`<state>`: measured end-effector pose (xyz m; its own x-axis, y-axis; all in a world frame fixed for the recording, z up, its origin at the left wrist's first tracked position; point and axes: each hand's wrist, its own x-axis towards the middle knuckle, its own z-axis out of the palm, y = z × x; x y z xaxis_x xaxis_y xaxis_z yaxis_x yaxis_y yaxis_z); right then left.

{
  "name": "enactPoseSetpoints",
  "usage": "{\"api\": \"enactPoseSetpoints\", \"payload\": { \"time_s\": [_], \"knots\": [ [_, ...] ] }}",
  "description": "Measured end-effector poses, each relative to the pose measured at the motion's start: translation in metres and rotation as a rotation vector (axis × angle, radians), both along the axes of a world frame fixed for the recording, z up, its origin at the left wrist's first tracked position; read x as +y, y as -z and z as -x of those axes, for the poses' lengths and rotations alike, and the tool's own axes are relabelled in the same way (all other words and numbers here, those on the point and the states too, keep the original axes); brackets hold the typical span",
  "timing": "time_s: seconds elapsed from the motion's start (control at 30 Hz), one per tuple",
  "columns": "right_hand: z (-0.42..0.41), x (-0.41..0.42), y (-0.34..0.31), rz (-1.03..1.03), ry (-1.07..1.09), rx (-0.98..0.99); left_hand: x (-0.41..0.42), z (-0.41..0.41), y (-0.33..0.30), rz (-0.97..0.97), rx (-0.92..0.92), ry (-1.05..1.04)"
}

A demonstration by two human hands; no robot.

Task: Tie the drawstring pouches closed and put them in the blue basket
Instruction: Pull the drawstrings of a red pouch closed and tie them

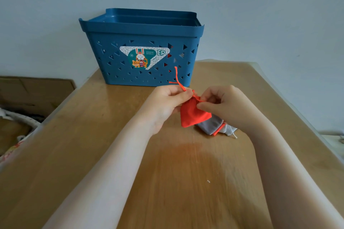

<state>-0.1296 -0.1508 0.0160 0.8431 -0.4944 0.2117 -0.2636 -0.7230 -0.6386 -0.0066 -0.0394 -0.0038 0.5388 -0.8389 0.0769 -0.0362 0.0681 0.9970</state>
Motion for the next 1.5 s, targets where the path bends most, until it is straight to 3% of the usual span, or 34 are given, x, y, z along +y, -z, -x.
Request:
{"api": "enactPoseSetpoints", "payload": {
  "time_s": [0.07, 0.3, 0.57, 0.77, 0.93, 1.13, 1.33, 1.5],
  "knots": [
    [0.001, -0.002, -0.001, -0.067, 0.010, -0.043, 0.000, 0.001, -0.002, 0.009, -0.087, -0.043],
    [0.002, 0.002, -0.001, -0.279, -0.057, -0.108, 0.003, 0.003, -0.005, -0.004, -0.656, -0.148],
    [-0.002, 0.009, -0.002, -0.291, -0.040, -0.143, 0.000, 0.000, 0.004, 0.093, -1.002, -0.285],
    [-0.004, 0.014, -0.002, -0.406, -0.053, -0.197, -0.001, -0.003, 0.007, 0.127, -1.104, -0.271],
    [-0.008, 0.019, -0.001, -0.441, 0.062, -0.287, 0.002, -0.008, 0.009, 0.153, -1.244, -0.209],
    [-0.013, 0.026, 0.005, -0.778, 0.022, -0.401, 0.004, -0.007, 0.008, 0.218, -1.303, -0.320],
    [-0.014, 0.024, 0.007, -0.732, -0.002, -0.411, 0.007, -0.009, 0.008, 0.256, -1.329, -0.376],
    [-0.010, 0.019, 0.006, -1.019, -0.147, -0.392, 0.006, -0.007, 0.006, 0.325, -1.247, -0.327]
  ]
}}
